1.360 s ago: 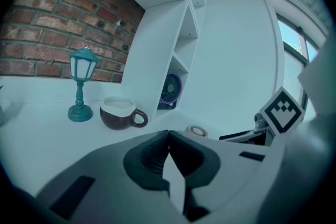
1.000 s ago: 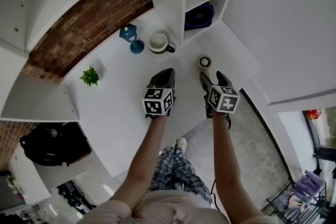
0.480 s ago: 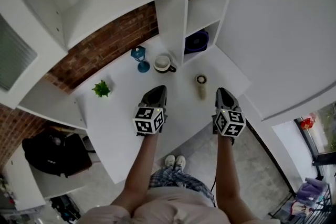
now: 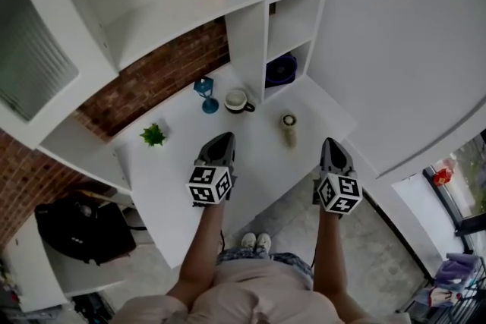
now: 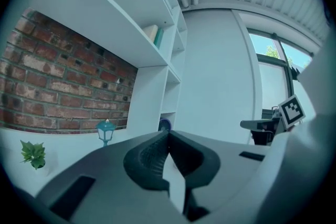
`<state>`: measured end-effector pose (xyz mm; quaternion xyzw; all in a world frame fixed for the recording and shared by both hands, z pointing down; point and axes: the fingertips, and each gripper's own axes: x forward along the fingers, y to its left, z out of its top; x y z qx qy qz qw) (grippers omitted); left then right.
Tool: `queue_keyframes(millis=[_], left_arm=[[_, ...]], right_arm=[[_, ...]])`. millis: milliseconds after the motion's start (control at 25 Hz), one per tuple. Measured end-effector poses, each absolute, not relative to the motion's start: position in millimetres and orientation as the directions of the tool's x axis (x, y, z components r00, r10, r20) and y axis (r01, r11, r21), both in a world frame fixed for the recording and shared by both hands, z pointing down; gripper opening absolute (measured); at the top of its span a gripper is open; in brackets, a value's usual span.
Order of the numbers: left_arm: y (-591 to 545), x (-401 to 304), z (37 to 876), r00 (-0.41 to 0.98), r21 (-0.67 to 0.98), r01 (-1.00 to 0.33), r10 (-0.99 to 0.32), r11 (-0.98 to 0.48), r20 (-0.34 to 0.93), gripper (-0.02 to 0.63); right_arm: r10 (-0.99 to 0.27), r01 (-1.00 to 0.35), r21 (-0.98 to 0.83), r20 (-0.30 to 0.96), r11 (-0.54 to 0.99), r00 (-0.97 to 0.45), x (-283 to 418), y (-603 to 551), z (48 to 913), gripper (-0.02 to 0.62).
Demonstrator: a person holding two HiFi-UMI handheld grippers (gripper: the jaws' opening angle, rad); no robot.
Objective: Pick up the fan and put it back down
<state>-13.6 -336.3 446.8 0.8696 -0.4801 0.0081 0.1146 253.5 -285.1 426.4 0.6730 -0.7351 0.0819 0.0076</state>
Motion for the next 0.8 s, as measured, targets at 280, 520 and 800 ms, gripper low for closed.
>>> queue_keyframes(millis=[280, 520, 800], left_arm=[[-327.8, -22.1, 439.2, 0.529, 0.197, -0.841, -0.843, -0.505, 0.100, 0.028], [-323.0, -20.0, 439.7, 0.537, 0.200, -0.835, -0.838, -0.512, 0.097, 0.028], [-322.2, -23.2, 439.5, 0.525, 0.210, -0.841, -0.846, -0.499, 0.096, 0.028]], right_arm=[[-0.996, -0.997, -0.076, 0.080, 0.026, -0.032, 267.9, -259.3, 415.9, 0.015], [-0.996, -0.998, -0.054, 0.085, -0.013, 0.008, 278.1, -254.2, 418.5, 0.014], [-0.995, -0.999, -0.042, 0.098, -0.010, 0.006, 281.5, -252.0, 421.2, 0.012]])
